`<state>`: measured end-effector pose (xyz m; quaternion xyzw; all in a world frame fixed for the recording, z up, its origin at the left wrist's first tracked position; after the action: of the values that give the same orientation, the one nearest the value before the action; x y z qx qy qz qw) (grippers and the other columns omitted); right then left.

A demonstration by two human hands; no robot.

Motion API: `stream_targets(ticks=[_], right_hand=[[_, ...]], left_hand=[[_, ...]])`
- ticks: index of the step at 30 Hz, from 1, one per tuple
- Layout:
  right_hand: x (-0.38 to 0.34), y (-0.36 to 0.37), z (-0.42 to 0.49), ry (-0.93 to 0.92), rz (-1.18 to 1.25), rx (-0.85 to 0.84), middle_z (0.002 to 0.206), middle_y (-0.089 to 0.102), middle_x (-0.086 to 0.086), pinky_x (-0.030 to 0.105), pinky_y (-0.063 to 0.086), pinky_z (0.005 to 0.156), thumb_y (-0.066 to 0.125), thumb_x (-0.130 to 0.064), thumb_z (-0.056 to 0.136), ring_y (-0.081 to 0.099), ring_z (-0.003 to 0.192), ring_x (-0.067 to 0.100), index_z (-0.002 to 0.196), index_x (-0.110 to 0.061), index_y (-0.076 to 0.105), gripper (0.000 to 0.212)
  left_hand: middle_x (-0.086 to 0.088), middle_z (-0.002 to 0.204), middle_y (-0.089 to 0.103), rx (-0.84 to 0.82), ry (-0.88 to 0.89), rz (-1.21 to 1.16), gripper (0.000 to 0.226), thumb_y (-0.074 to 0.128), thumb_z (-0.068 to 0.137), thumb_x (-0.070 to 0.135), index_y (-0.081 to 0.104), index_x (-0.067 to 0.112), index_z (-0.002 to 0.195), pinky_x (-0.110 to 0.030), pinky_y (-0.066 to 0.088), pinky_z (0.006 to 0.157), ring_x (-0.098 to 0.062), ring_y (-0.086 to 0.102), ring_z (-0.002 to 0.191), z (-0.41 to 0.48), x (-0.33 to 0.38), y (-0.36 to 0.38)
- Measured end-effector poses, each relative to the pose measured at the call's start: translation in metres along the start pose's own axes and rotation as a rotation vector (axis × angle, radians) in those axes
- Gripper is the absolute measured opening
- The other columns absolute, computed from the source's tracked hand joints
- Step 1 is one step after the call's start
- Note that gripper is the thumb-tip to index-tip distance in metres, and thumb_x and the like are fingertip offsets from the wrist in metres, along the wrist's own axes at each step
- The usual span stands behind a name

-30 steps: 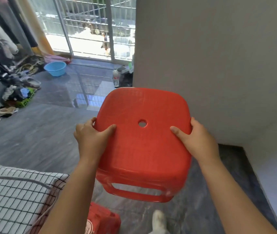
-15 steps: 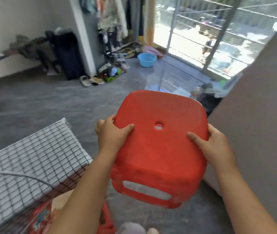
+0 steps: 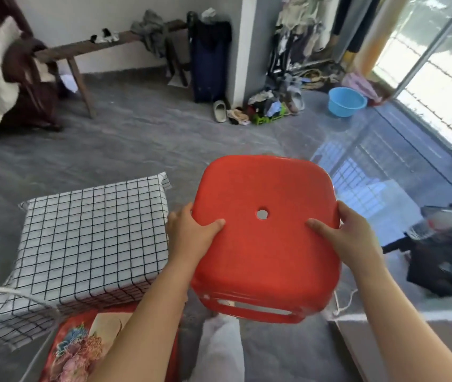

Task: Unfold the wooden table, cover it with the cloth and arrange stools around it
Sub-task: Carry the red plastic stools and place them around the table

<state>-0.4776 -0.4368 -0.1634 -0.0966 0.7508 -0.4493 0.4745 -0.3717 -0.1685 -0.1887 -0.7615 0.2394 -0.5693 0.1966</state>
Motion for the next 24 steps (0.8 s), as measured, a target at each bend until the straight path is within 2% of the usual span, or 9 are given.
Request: stream_targets(ticks=[3,7,9,11,13,15,18,21,24], right_hand=[[-0.007,0.019,0.047,-0.003,0.009,-0.057,0.09,0.066,-0.006,0.035,0.044,0.066,0.073,-0.051,0.073,0.062,0.082,0.019,0.104,-0.023,0.058,0.044],[-0.016,0.054,0.12,0.012,0.096,-0.146,0.088,0.066,-0.005,0.039,0.049,0.072,0.069,-0.054,0.073,0.061,0.08,0.019,0.103,-0.021,0.06,0.045],[-0.02,0.07,0.154,0.016,0.108,-0.197,0.073,0.057,-0.01,0.035,0.044,0.063,0.07,-0.047,0.078,0.053,0.07,0.017,0.087,-0.02,0.056,0.032],[-0.023,0.088,0.187,0.013,0.086,-0.256,0.067,0.049,-0.013,0.031,0.039,0.057,0.071,-0.04,0.08,0.047,0.066,0.014,0.082,-0.021,0.052,0.027],[-0.025,0.108,0.218,0.025,0.054,-0.328,0.075,0.056,-0.01,0.031,0.039,0.059,0.071,-0.041,0.08,0.053,0.072,0.016,0.091,-0.017,0.055,0.031],[-0.023,0.131,0.246,0.051,0.019,-0.393,0.091,0.064,-0.001,0.032,0.041,0.067,0.071,-0.043,0.079,0.061,0.083,0.022,0.102,-0.013,0.057,0.04],[-0.016,0.17,0.283,0.069,-0.013,-0.507,0.106,0.066,0.003,0.036,0.047,0.076,0.07,-0.043,0.08,0.063,0.094,0.025,0.114,-0.012,0.055,0.049],[-0.003,0.216,0.316,0.094,-0.046,-0.572,0.109,0.065,0.006,0.04,0.049,0.08,0.071,-0.039,0.08,0.062,0.097,0.028,0.115,-0.01,0.054,0.048],[0.014,0.267,0.344,0.133,-0.06,-0.594,0.109,0.065,0.009,0.044,0.05,0.083,0.073,-0.034,0.079,0.061,0.1,0.032,0.112,-0.009,0.054,0.046]], left_hand=[[-0.009,0.126,0.041,-0.01,-0.059,-0.008,0.074,0.078,0.068,0.044,0.049,0.018,0.131,-0.04,0.04,0.101,-0.027,0.044,0.12,0.042,0.005,0.01],[-0.011,0.126,0.043,-0.007,-0.187,-0.033,0.065,0.075,0.073,0.041,0.051,0.017,0.129,-0.035,0.039,0.1,-0.028,0.045,0.119,0.102,0.008,0.024],[-0.01,0.124,0.042,-0.007,-0.249,-0.054,0.065,0.074,0.074,0.041,0.05,0.018,0.129,-0.038,0.04,0.101,-0.029,0.045,0.119,0.127,0.006,0.032],[-0.009,0.121,0.042,-0.018,-0.304,-0.047,0.065,0.074,0.074,0.042,0.05,0.018,0.129,-0.04,0.041,0.101,-0.028,0.046,0.117,0.151,0.003,0.042],[-0.008,0.119,0.042,-0.027,-0.336,-0.044,0.064,0.075,0.073,0.042,0.051,0.02,0.128,-0.039,0.041,0.101,-0.028,0.047,0.116,0.175,-0.004,0.052],[-0.008,0.12,0.042,-0.047,-0.392,-0.067,0.069,0.075,0.069,0.048,0.051,0.023,0.128,-0.042,0.043,0.1,-0.028,0.049,0.115,0.195,-0.015,0.064],[-0.007,0.12,0.042,-0.054,-0.463,-0.062,0.074,0.072,0.066,0.055,0.049,0.028,0.13,-0.046,0.043,0.1,-0.028,0.048,0.116,0.225,-0.035,0.083],[-0.007,0.122,0.039,-0.073,-0.533,-0.077,0.07,0.071,0.071,0.052,0.045,0.029,0.133,-0.049,0.041,0.101,-0.028,0.045,0.117,0.257,-0.063,0.106],[-0.004,0.115,0.042,-0.085,-0.609,-0.136,0.063,0.07,0.066,0.056,0.051,0.033,0.121,-0.046,0.047,0.096,-0.025,0.051,0.106,0.285,-0.097,0.132]])
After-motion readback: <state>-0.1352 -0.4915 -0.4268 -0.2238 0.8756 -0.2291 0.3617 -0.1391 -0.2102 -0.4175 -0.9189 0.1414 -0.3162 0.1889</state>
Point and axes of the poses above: each hand's wrist, its own z-axis towards the middle knuckle, its own y-axis out of the palm, x = y × z, the point moved 1 cm from there along z, towards the middle knuckle
